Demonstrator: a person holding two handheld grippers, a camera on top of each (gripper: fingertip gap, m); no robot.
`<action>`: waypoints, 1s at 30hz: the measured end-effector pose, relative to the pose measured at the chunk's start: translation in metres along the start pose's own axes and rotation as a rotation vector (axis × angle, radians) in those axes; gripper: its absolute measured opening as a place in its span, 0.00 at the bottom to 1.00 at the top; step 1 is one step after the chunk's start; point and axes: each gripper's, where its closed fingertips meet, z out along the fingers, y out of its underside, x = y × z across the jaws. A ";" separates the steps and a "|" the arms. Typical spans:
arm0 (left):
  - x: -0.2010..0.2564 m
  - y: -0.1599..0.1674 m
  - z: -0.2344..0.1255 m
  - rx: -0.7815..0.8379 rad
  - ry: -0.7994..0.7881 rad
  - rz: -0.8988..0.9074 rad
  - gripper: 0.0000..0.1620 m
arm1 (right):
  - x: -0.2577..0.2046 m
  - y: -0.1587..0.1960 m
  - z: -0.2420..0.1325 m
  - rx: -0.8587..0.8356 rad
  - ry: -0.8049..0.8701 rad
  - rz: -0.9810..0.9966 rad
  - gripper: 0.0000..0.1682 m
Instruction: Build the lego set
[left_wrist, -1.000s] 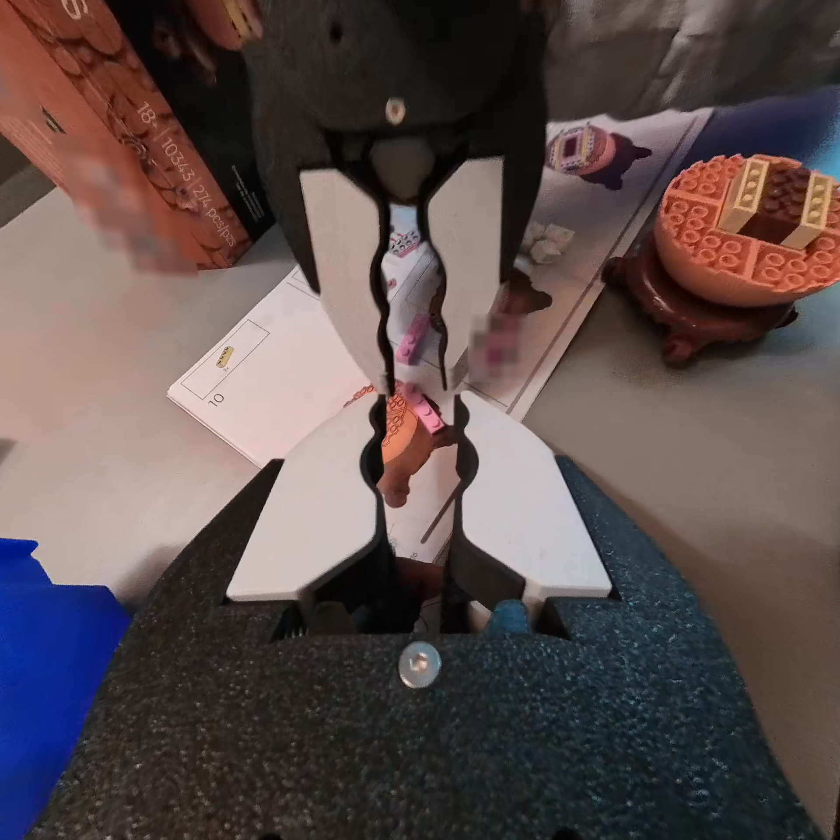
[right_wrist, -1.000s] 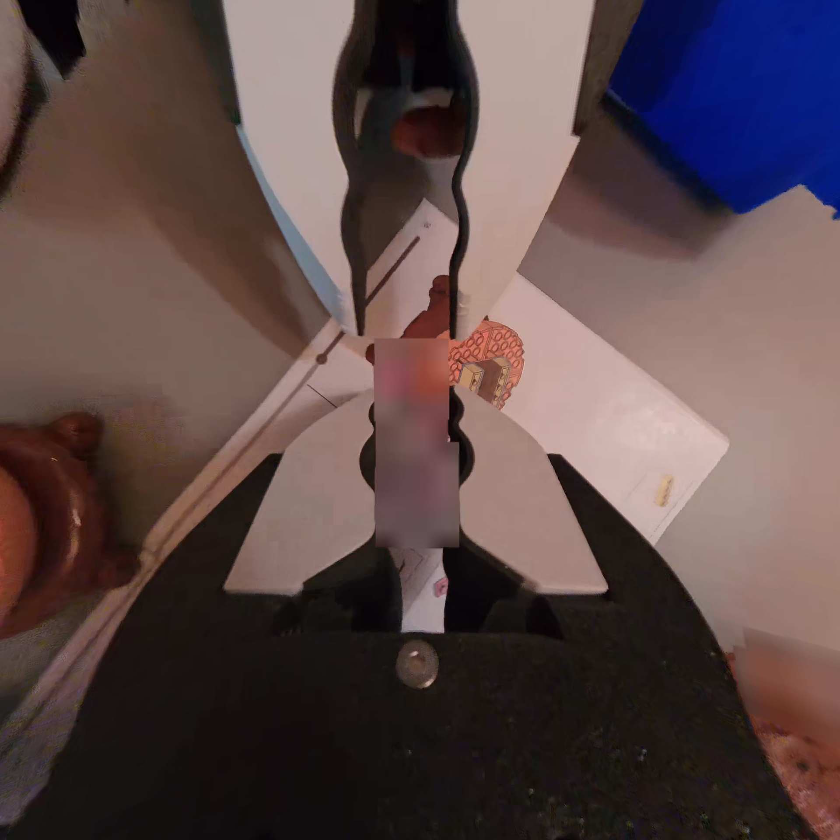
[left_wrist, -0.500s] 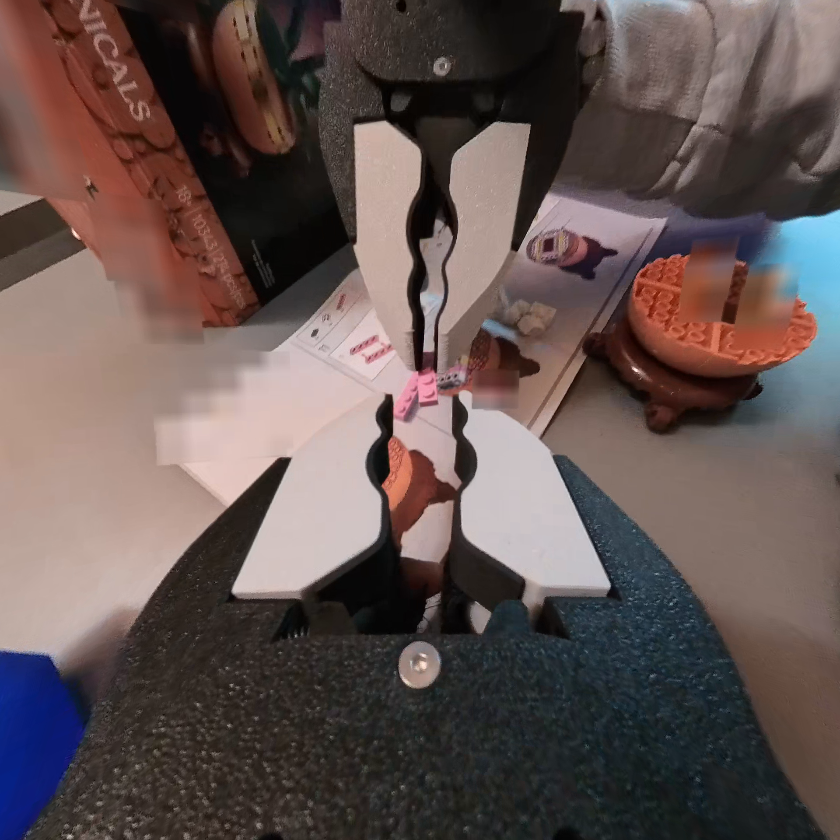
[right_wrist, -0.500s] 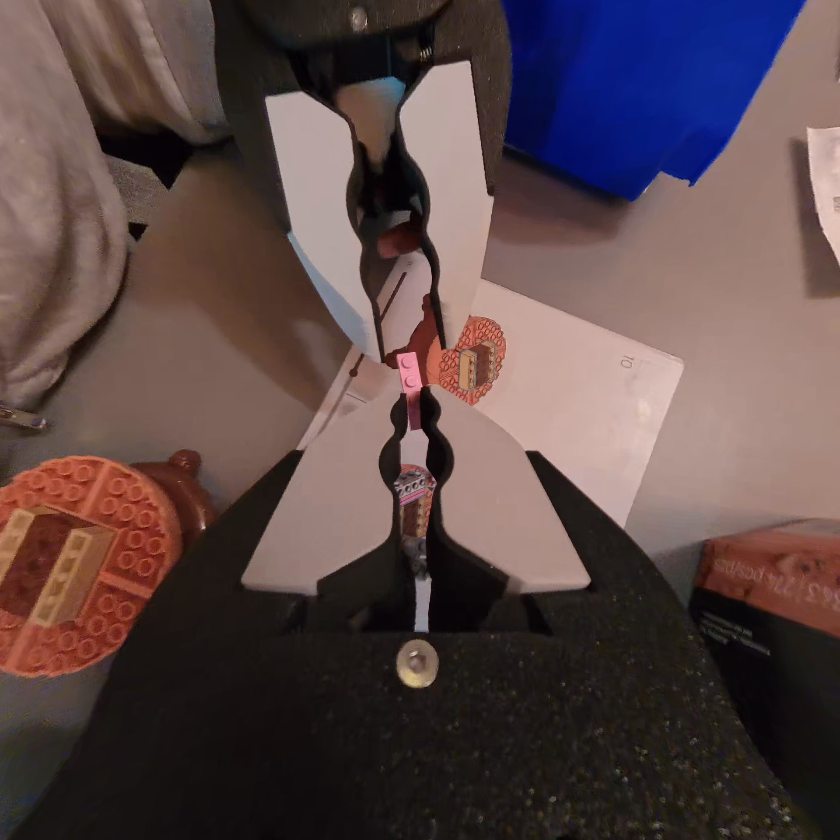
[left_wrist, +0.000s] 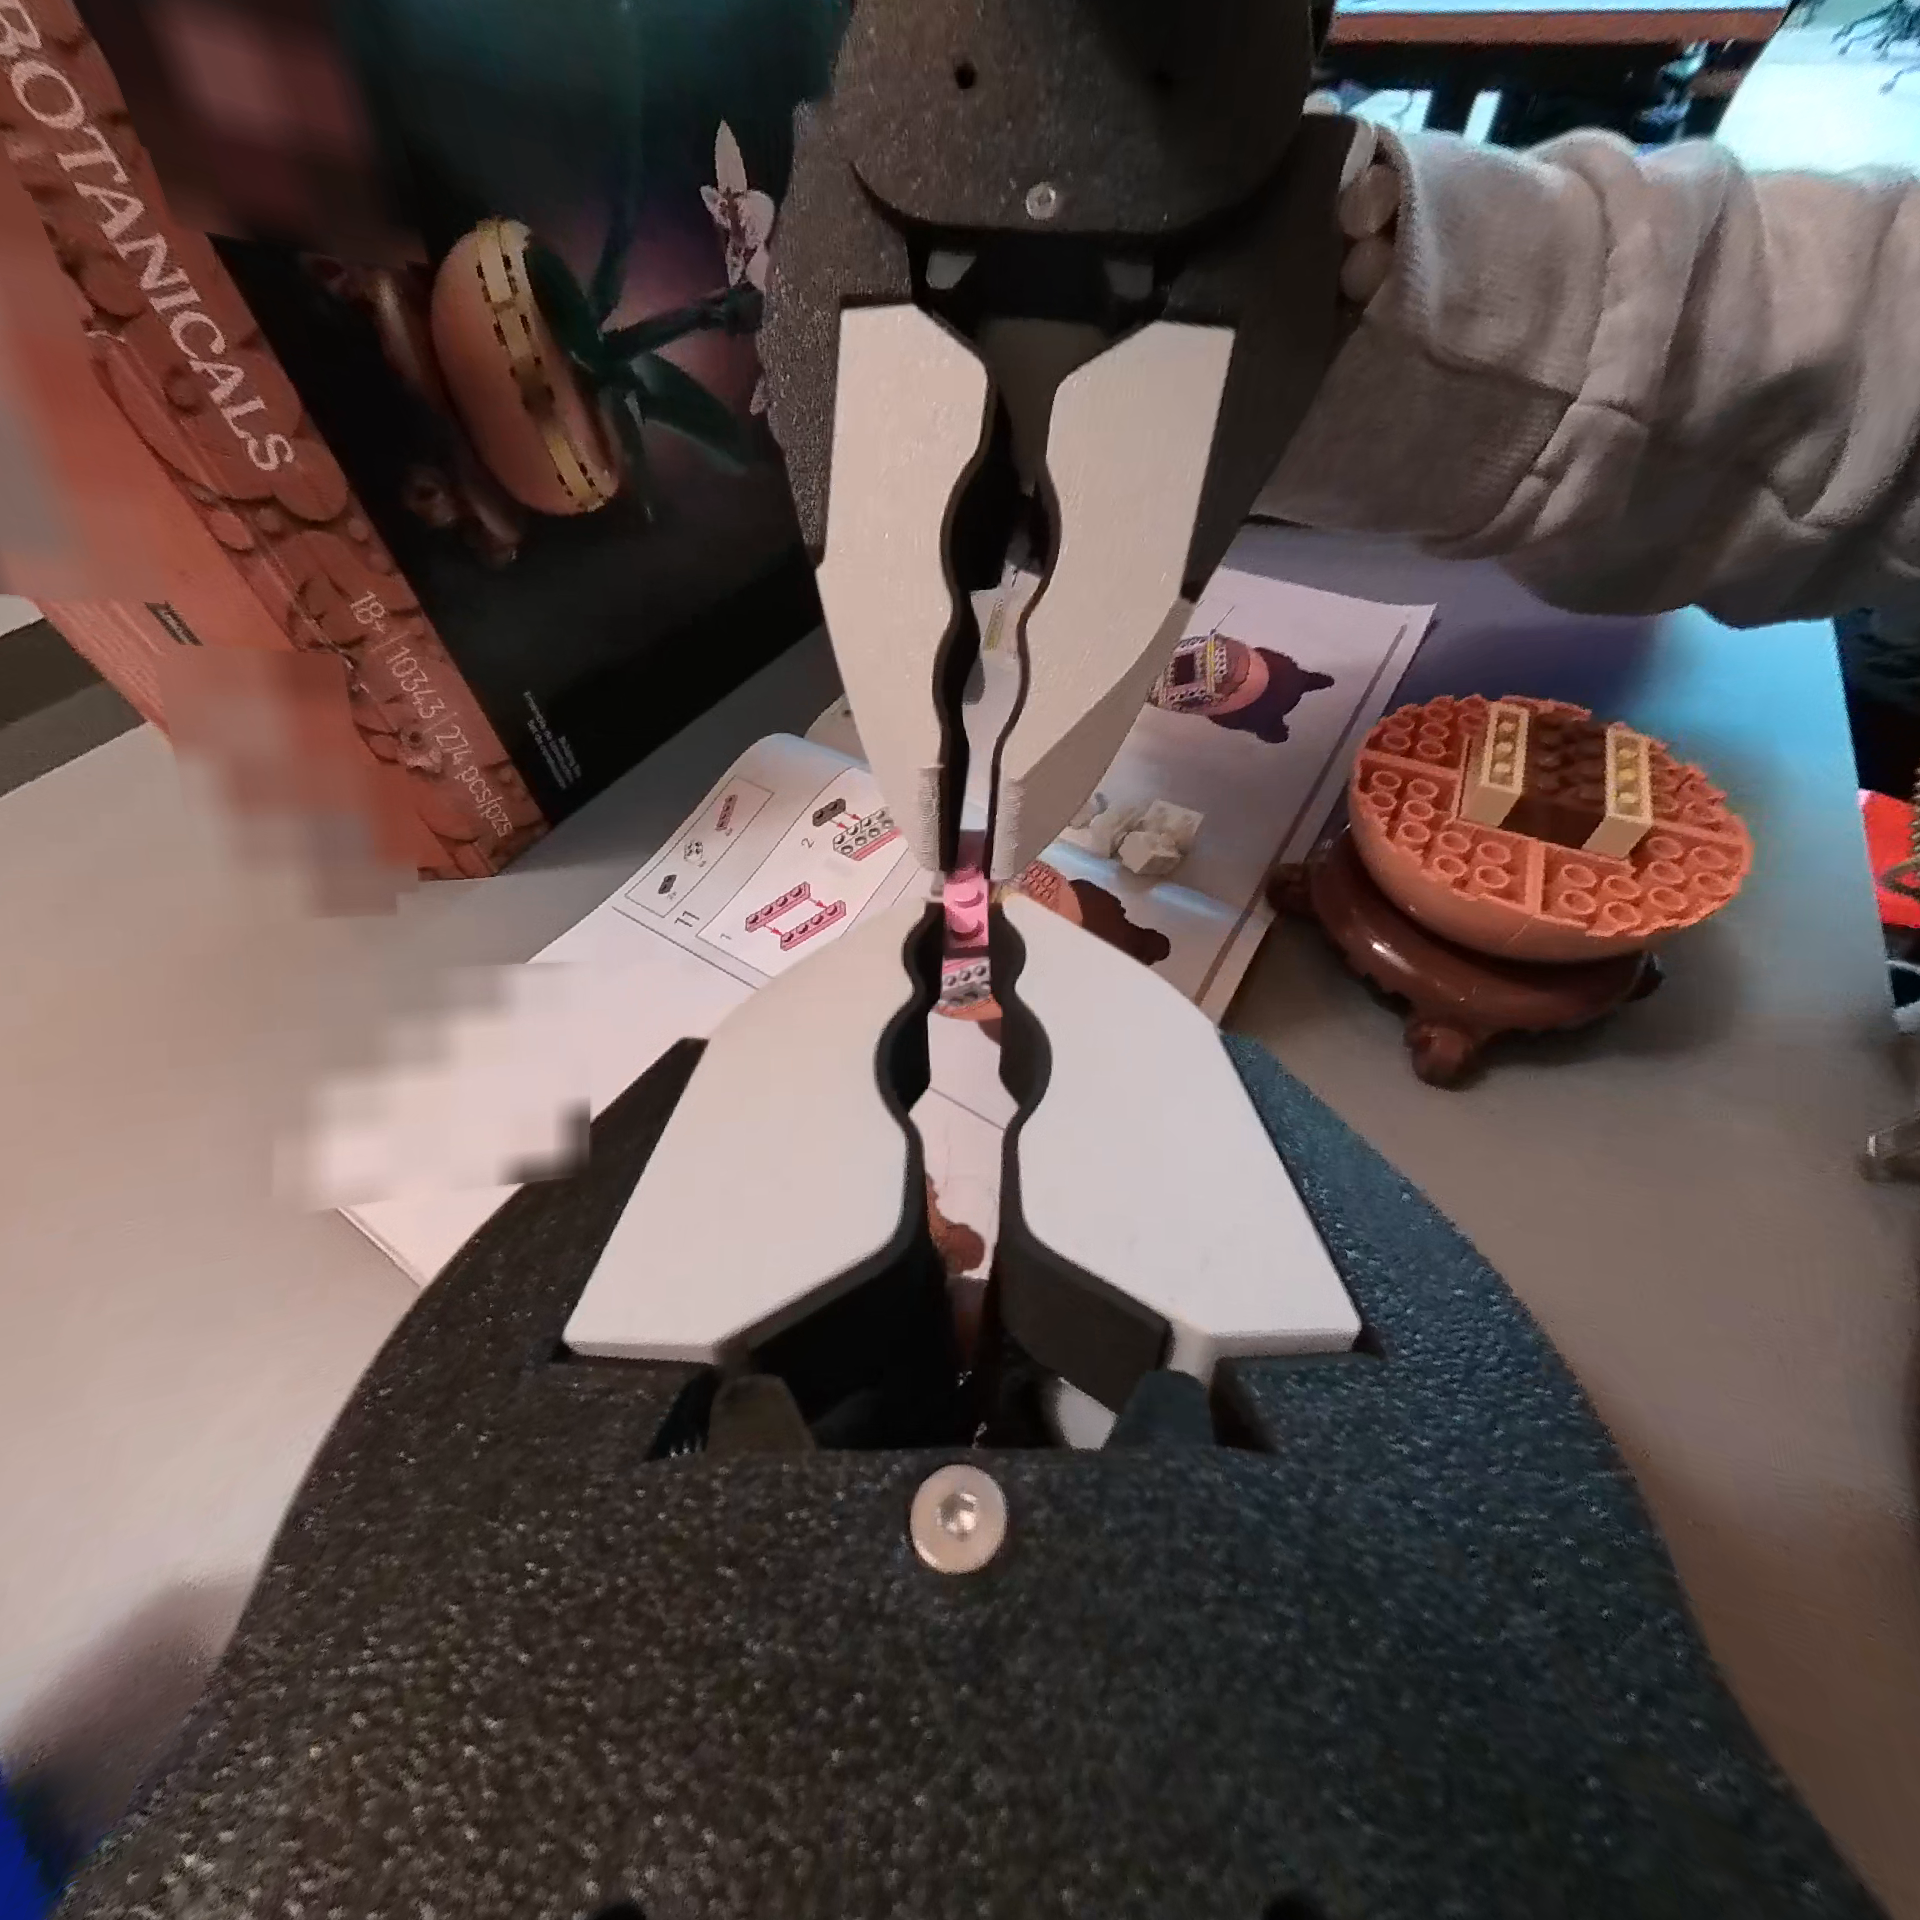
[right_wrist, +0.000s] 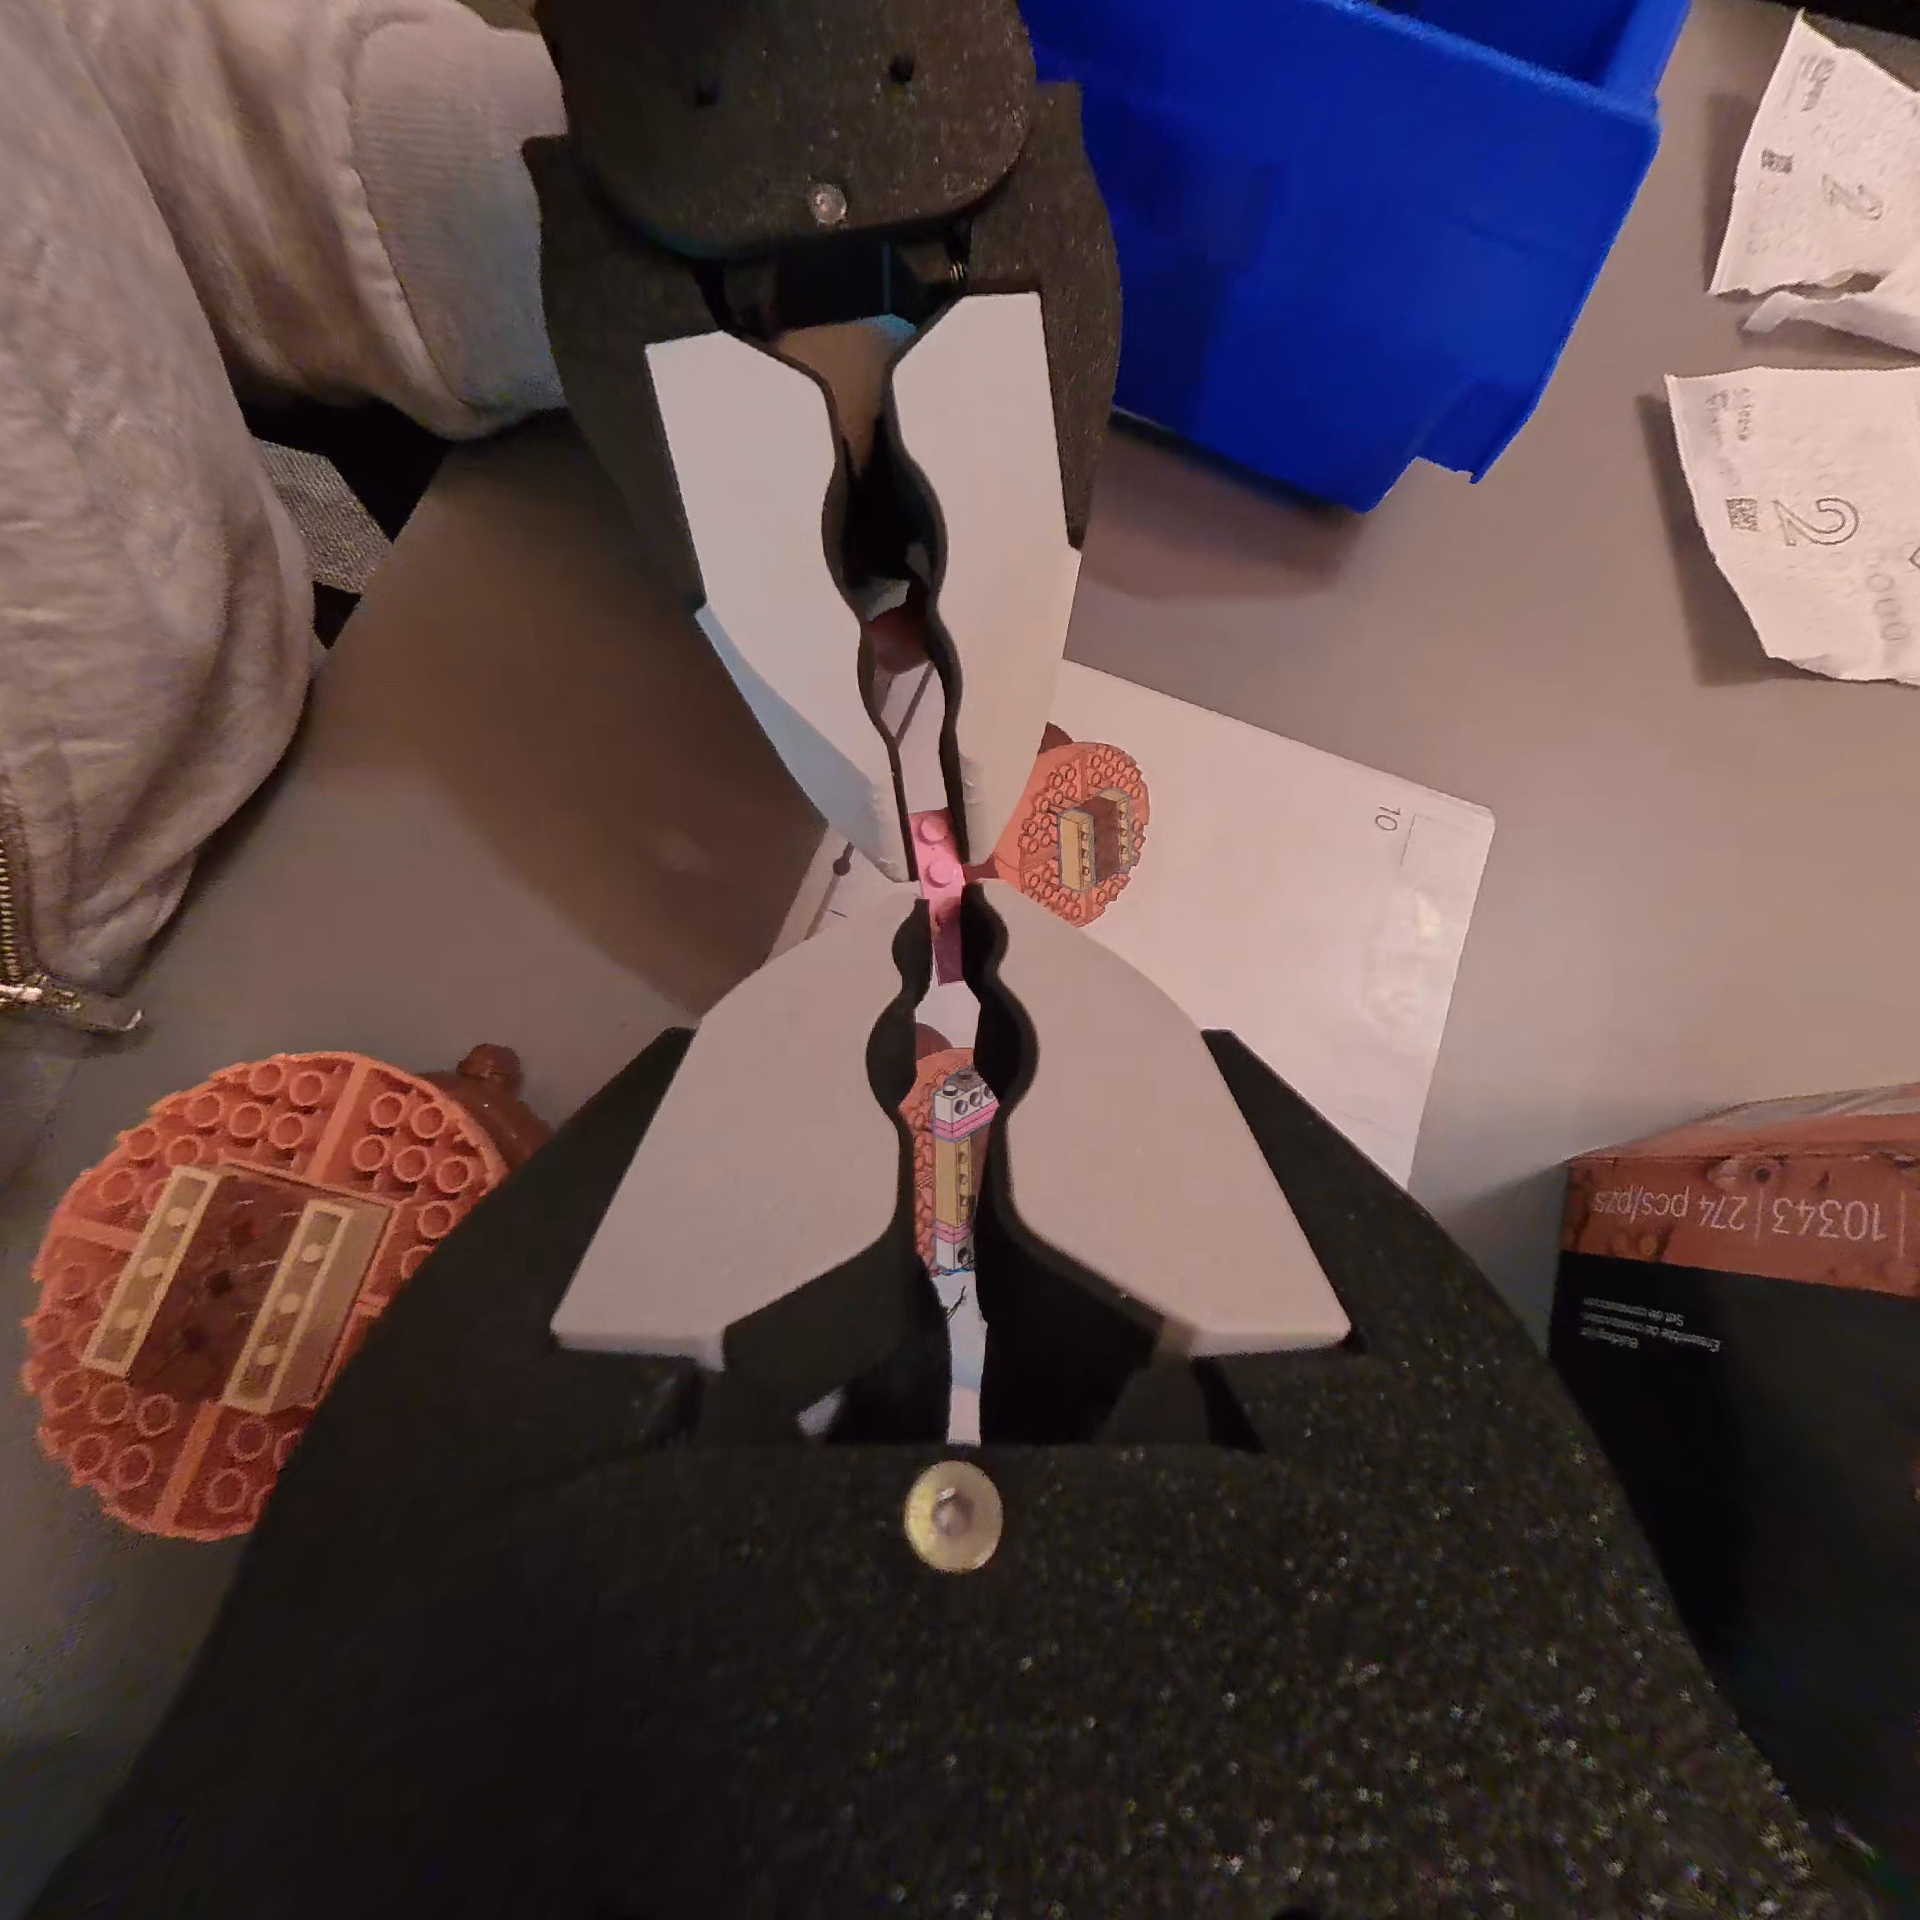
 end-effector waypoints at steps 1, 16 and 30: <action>0.001 -0.001 0.000 0.005 0.009 -0.001 0.05 | -0.001 0.000 -0.001 0.005 0.000 0.000 0.03; 0.013 -0.011 0.002 0.060 0.083 -0.025 0.06 | -0.012 0.001 -0.011 0.092 -0.037 -0.004 0.04; 0.016 -0.019 0.004 0.119 0.103 -0.057 0.07 | -0.013 -0.007 -0.018 0.160 -0.028 0.008 0.04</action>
